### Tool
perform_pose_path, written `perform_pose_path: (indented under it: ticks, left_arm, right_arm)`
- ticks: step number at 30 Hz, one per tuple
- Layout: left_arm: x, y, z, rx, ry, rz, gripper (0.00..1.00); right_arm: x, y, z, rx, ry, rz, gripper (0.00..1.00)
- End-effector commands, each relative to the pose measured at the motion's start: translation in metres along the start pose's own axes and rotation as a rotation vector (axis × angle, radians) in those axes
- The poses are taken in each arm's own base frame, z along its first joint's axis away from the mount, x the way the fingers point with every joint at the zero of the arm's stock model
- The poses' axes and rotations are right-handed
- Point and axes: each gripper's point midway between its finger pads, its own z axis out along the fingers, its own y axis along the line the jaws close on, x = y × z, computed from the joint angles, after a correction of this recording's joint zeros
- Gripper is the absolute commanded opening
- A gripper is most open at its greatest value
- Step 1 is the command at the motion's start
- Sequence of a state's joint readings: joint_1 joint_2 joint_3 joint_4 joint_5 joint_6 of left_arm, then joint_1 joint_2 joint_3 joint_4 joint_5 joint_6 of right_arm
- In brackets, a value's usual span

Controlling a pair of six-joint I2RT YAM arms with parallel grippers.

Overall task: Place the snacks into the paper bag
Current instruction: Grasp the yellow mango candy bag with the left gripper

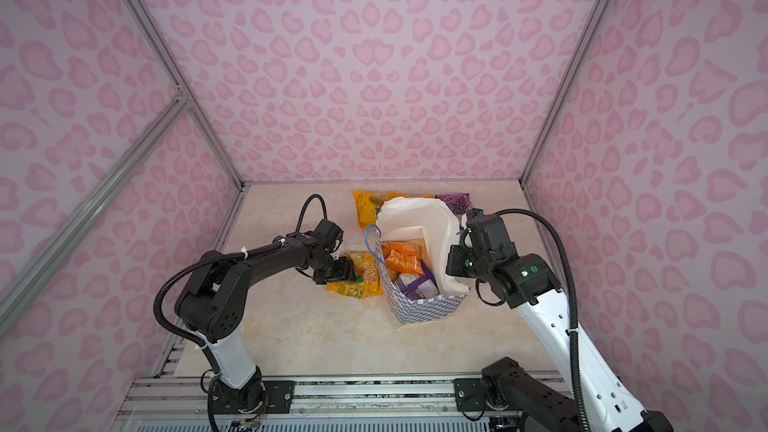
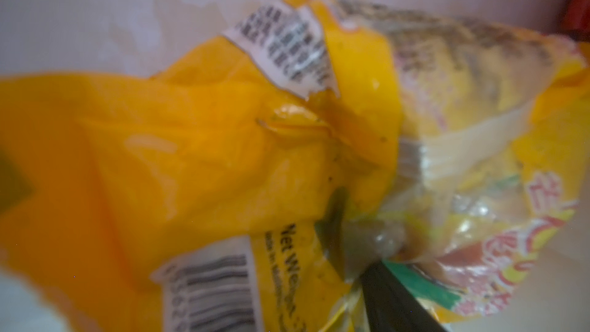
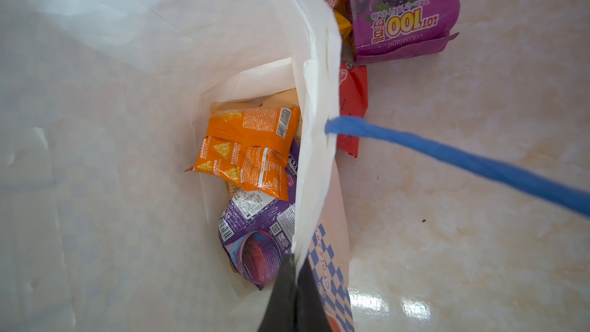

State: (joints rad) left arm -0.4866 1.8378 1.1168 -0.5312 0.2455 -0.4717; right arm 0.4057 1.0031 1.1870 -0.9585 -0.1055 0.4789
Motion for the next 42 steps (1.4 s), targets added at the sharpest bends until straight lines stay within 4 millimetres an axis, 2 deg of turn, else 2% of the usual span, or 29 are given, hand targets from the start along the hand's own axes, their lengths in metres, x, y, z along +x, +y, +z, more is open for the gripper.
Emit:
perform_pose_path:
  ticks: [1,7,11,17,21,23,31,42]
  left_arm:
    - [0.012,0.011,0.008,-0.06,0.023,-0.027,0.66]
    - [0.013,-0.004,-0.004,-0.033,-0.019,-0.048,0.57]
    - [0.019,-0.023,-0.007,0.005,-0.019,-0.033,0.5]
    - [0.011,-0.028,-0.022,-0.036,-0.073,-0.015,0.42]
    - [-0.001,-0.031,-0.04,-0.052,-0.142,-0.024,0.37]
    - [-0.007,-0.031,-0.051,-0.065,-0.182,-0.038,0.3]
    - [-0.012,-0.034,-0.088,-0.052,-0.288,-0.095,0.2]
    - [-0.013,-0.033,-0.145,-0.031,-0.426,-0.153,0.16]
  right_arm:
    - [0.01,-0.004,0.001,0.014,0.042,0.001,0.0]
    - [0.01,-0.005,0.0,0.019,0.042,-0.003,0.0]
    - [0.009,-0.003,0.001,0.013,0.043,-0.002,0.0]
    - [0.009,-0.004,0.001,0.017,0.036,-0.001,0.0]
    - [0.01,-0.005,0.003,0.019,0.046,-0.004,0.0]
    - [0.01,-0.005,0.004,0.022,0.047,-0.005,0.0]
    - [0.008,-0.002,0.006,0.013,0.043,-0.005,0.0]
    - [0.006,-0.001,0.004,0.01,0.037,-0.004,0.0]
